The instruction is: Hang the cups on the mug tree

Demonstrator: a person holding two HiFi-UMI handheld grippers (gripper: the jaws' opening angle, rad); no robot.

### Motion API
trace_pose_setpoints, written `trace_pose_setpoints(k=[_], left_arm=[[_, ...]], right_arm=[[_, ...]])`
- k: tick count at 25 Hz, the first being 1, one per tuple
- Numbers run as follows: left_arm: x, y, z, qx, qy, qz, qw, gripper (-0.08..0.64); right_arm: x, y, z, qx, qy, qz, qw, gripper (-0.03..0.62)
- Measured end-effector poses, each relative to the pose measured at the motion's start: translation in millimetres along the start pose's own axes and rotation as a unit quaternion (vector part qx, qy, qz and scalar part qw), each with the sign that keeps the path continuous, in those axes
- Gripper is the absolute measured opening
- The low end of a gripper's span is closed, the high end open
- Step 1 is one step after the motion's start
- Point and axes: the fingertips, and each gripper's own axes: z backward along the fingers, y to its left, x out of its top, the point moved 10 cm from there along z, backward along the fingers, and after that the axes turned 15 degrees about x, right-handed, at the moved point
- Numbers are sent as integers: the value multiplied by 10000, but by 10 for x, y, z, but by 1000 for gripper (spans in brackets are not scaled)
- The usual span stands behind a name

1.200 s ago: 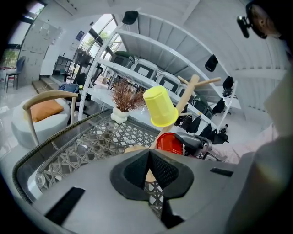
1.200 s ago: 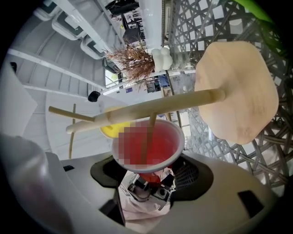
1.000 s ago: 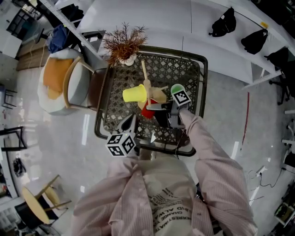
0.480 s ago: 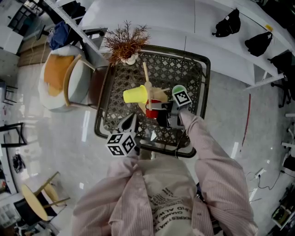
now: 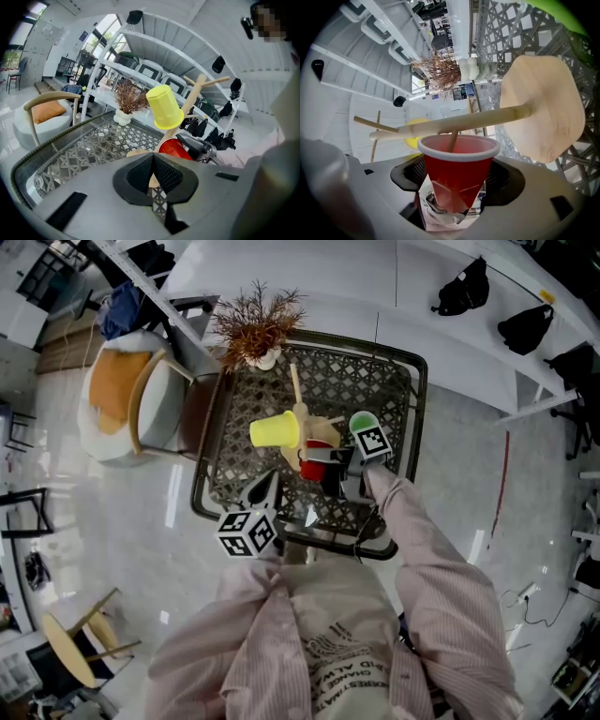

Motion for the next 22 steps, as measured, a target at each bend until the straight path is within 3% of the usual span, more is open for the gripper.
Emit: trace_pose_setpoints(k=[22], left_arm=[[-280,-62,237,-110,101,-25,9999,-2]], right_arm=[[-408,-89,192,166,-402,120,9990,321]])
